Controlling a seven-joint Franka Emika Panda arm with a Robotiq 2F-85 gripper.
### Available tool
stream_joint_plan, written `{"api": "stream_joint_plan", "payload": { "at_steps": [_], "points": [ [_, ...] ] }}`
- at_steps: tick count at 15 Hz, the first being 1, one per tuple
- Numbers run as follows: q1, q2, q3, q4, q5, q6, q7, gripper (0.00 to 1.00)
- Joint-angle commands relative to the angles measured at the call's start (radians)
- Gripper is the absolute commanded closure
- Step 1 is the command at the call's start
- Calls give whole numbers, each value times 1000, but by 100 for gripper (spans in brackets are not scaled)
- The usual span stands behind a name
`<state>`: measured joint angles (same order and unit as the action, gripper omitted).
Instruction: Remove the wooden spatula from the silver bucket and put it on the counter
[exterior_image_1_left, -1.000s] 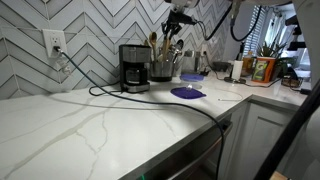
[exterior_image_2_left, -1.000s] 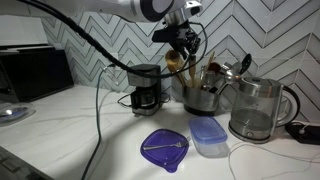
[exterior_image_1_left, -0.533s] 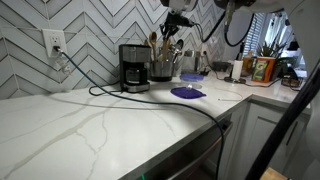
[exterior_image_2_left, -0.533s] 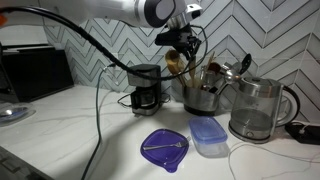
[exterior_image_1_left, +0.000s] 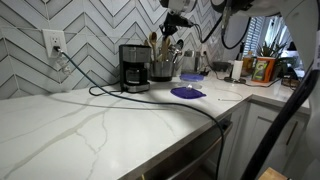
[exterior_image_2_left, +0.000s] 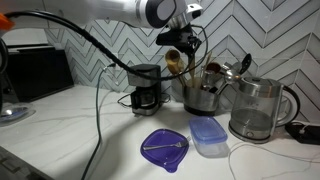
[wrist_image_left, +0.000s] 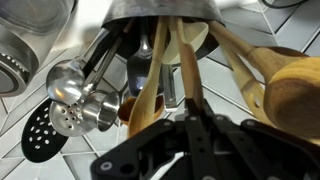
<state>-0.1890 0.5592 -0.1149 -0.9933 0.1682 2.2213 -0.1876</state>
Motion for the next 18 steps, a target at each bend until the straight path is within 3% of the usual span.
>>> {"api": "stream_joint_plan", "payload": {
  "at_steps": [1,10,18],
  "points": [
    [0,4,-3,35,2,9,19,99],
    [16,-39,-16,86,-28,-26,58,99],
    [34,-120,-31,52,-65,-106,107,99]
  ]
}}
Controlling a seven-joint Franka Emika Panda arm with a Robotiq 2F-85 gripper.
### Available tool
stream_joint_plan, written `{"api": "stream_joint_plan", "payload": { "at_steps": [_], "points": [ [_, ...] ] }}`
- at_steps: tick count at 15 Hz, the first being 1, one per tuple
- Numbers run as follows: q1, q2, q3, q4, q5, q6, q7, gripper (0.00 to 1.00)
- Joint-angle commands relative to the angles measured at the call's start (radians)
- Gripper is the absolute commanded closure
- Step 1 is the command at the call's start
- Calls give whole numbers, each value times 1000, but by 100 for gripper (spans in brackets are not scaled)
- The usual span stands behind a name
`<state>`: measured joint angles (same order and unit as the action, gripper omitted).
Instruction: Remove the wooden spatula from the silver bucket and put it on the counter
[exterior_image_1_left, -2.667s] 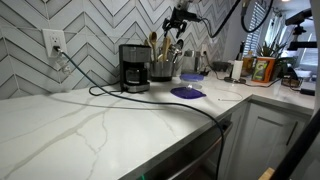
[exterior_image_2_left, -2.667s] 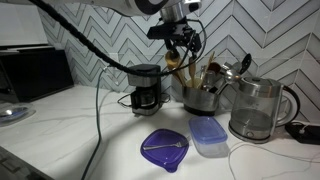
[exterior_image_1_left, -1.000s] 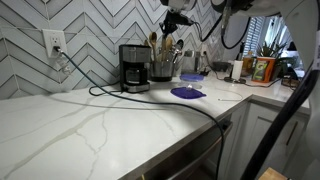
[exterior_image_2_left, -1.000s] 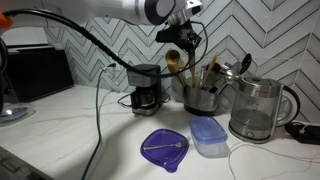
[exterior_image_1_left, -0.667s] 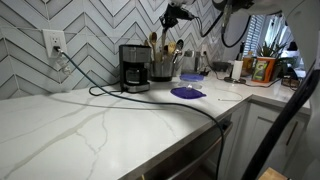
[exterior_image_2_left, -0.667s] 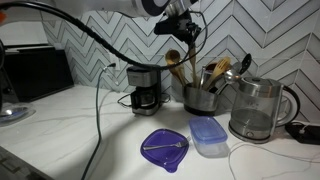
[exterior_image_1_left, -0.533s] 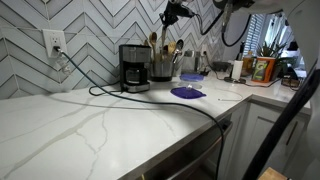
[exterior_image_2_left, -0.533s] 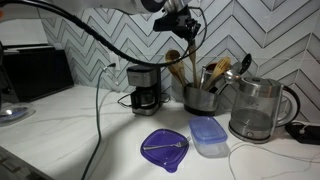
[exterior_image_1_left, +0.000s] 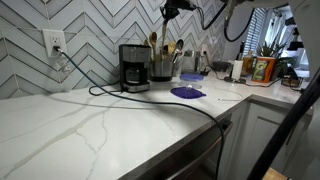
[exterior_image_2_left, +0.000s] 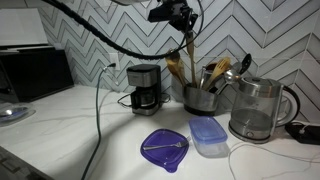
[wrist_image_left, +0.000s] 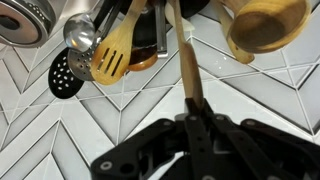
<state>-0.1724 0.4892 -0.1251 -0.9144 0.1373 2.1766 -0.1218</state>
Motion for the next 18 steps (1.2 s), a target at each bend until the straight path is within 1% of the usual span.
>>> {"api": "stream_joint_plan", "payload": {
  "at_steps": [1,5,10,13,18],
  "points": [
    [23,-62,-27,-31,-49,-67,50,99],
    [32,-121,-31,-59,-91,-59,48,99],
    [46,-203,-24,-117,-137,-79,29,99],
    [61,-267,-23,-182,-176,-109,19,99],
    [96,-407,-22,-355,-317,-155,33,99]
  ]
}}
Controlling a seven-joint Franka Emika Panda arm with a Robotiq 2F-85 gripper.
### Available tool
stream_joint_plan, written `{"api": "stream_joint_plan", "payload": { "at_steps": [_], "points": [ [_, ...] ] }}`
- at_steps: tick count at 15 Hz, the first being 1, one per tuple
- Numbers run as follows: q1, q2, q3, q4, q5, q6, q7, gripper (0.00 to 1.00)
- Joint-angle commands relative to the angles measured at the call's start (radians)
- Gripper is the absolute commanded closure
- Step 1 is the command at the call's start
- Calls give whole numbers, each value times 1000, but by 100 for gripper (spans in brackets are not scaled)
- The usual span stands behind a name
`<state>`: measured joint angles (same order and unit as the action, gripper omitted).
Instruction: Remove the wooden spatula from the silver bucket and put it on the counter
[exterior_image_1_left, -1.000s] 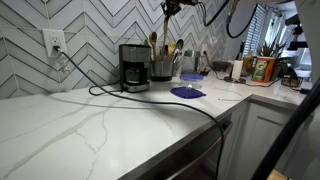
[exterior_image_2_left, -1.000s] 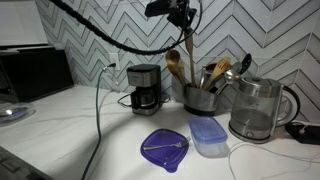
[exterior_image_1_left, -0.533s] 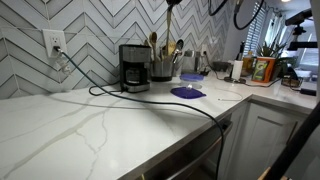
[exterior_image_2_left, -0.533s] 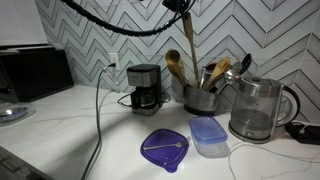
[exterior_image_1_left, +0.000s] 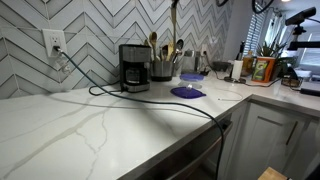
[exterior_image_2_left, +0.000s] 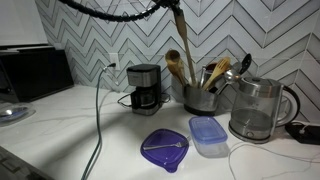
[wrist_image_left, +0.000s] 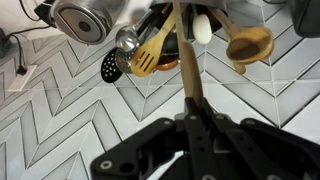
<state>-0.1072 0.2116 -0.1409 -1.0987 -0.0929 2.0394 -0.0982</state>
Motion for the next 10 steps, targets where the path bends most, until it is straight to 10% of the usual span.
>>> {"api": "stream_joint_plan", "payload": {
  "at_steps": [1,10],
  "points": [
    [37,-158,-4,-209,-121,-16,16,99],
    [69,-429,61,-612,-419,-20,341,99]
  ]
}}
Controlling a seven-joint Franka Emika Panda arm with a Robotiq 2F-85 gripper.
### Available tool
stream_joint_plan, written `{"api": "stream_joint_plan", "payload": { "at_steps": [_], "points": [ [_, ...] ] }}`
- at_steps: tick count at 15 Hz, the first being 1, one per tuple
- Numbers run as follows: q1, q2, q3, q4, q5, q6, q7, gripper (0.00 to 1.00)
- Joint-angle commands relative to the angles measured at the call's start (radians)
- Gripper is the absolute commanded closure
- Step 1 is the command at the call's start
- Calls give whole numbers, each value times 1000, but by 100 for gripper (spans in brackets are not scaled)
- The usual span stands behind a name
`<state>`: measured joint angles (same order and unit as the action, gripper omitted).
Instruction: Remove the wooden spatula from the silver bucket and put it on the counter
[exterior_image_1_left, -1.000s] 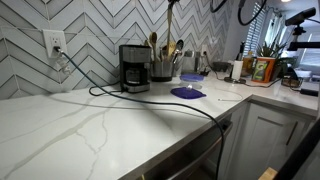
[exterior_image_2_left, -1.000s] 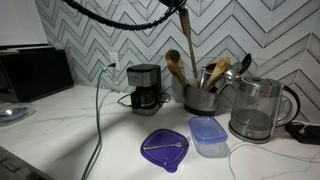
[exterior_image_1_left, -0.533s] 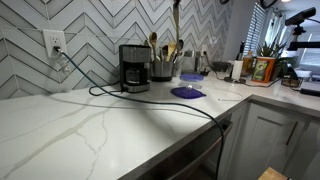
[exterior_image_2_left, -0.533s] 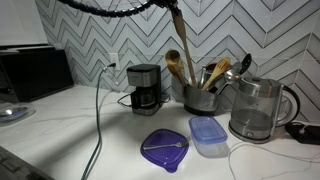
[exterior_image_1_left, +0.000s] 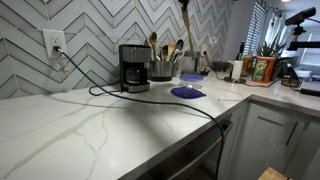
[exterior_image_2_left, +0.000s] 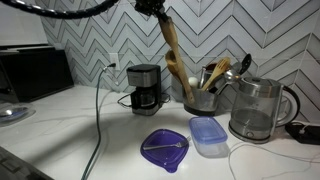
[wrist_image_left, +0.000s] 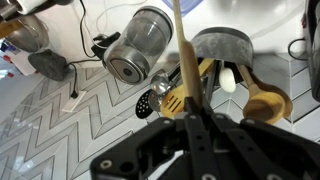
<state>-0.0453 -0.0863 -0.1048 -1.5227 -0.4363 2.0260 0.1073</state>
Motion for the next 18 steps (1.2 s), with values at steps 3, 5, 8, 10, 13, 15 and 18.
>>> {"api": "stream_joint_plan", "payload": {
  "at_steps": [3,5,8,10,13,15,18],
  "points": [
    [-19,-195,87,-295,-107,-17,264,99],
    [-27,-226,128,-350,-141,-36,354,99],
    [-27,-251,181,-406,-166,-79,467,99],
    [-25,-209,175,-354,-130,-67,422,94],
    [-22,-223,192,-378,-113,-85,436,94],
    [-23,-226,191,-380,-111,-86,436,94],
    [-22,-214,196,-378,-125,-86,429,99]
  ]
}}
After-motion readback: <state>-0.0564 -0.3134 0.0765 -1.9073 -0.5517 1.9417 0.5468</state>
